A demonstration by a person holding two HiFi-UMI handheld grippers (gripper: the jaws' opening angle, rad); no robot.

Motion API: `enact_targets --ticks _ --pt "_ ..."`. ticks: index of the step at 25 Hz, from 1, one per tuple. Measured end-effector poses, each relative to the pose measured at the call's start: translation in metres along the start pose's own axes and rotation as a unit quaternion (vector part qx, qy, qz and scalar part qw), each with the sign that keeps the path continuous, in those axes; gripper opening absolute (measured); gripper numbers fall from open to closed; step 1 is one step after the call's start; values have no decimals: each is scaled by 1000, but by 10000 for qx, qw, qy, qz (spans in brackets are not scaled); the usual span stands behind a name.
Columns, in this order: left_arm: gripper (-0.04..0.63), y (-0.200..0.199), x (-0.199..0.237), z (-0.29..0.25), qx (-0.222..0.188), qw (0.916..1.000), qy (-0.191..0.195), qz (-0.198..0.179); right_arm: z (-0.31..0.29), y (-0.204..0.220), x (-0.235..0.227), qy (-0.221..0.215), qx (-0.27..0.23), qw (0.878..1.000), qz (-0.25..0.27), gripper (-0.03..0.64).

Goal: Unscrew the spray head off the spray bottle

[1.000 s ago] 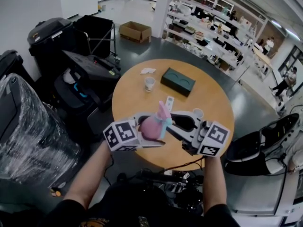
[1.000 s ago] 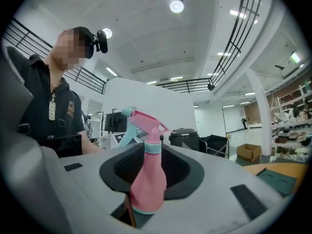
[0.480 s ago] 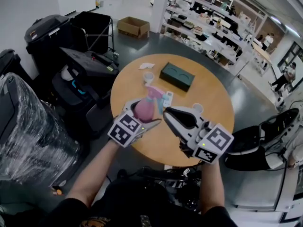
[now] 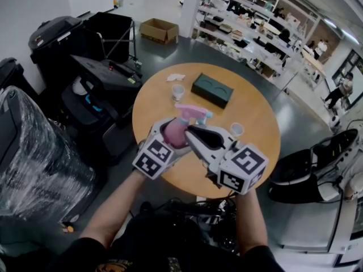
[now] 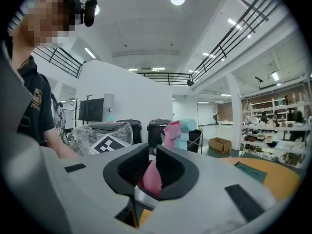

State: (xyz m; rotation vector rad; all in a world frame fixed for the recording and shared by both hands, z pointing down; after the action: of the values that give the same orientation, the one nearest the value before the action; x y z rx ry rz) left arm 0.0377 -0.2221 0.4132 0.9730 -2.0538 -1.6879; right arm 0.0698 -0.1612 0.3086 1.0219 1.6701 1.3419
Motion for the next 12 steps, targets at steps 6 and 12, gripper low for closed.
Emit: enact_targets --ticks 6,12 --pt "437 -3 -2 2 -83 9999 -98 30 -4 1 -9 431 -4 9989 -164 131" --pt "436 -5 -5 4 -99 9999 -80 66 -4 1 -14 620 -43 9978 -229 135"
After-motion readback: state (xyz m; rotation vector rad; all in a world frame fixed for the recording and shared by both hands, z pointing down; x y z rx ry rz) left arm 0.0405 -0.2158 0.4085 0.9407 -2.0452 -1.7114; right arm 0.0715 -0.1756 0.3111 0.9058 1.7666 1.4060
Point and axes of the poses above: the fingertips, and each gripper's own axes: z backward along the fingers, x to its left, y out of its underside, the point moved 4 cm from there along z, backward along the fingers, and after that the axes turned 13 degrees about -y, right-handed, at the moved point
